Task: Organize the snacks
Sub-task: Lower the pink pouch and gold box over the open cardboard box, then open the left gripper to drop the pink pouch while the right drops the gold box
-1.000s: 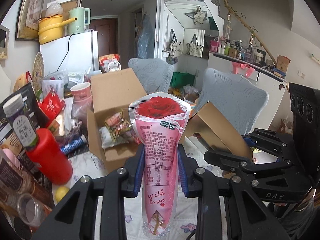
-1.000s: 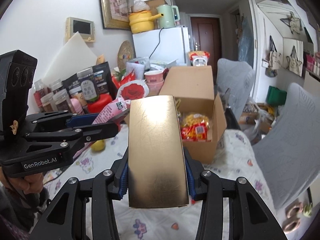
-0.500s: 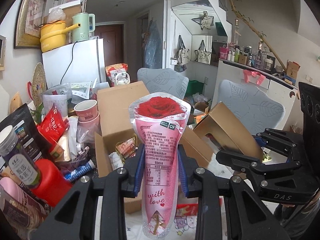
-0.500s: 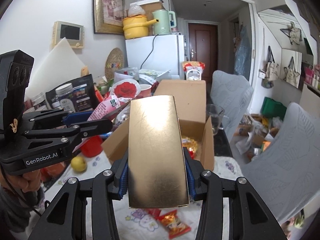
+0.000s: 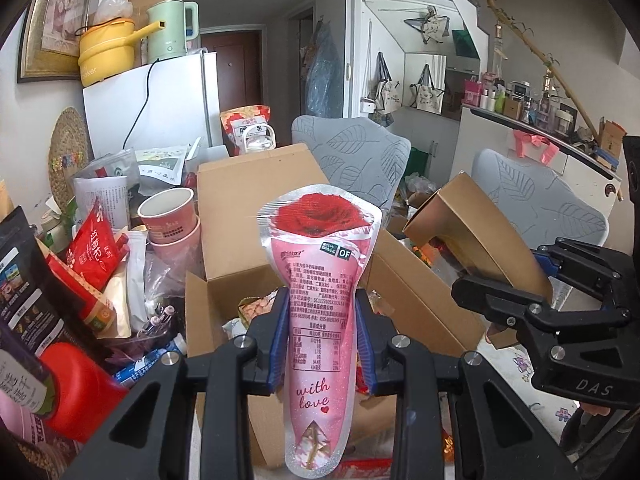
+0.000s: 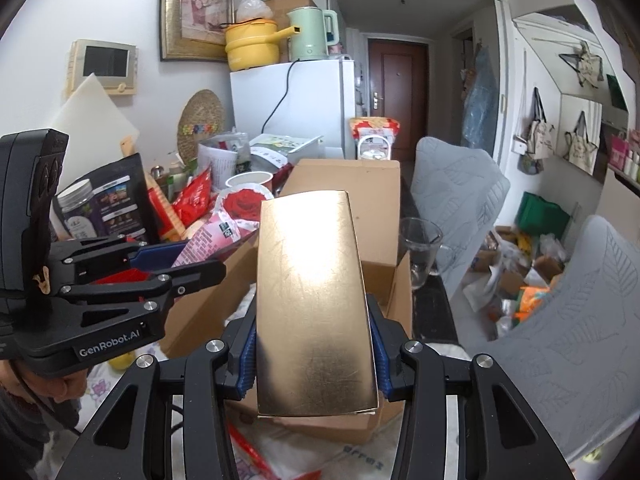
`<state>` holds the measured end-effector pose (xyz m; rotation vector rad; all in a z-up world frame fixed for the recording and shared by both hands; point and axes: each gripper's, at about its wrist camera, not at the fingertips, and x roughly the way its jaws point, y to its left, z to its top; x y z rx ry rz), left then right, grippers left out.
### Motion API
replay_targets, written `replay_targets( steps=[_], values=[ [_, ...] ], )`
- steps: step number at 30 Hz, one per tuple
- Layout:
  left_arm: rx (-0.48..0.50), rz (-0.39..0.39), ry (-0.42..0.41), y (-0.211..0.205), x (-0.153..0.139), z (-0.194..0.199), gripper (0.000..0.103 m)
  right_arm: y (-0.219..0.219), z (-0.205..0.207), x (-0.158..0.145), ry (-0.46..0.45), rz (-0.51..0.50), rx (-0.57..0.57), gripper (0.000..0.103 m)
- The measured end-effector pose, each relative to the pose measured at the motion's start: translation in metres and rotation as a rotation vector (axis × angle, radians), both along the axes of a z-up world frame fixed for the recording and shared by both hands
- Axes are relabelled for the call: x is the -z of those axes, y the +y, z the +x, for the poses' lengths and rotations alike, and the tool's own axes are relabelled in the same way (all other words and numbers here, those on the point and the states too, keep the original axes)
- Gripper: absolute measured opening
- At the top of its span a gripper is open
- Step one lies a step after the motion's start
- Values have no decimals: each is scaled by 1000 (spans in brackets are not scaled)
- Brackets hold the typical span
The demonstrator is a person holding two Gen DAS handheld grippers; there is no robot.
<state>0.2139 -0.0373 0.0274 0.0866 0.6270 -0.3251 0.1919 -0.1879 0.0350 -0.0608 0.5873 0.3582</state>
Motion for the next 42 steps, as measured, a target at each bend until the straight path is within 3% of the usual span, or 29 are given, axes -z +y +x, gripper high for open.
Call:
replay_targets(
  steps=[22,31,38,42],
  values=[
    [-86,94,136,-7,67,92,30,3,88,55,144,40,36,45],
    [-108,145,200,-9,96,113,31,15,113,80,208,-51,77,45],
    [-115,173,201,-15,98,116,32,25,125,99,264,-109,83,45],
    [-126,182,241,-17,101,124,33,26,127,105,291,-139,90,45]
  ],
)
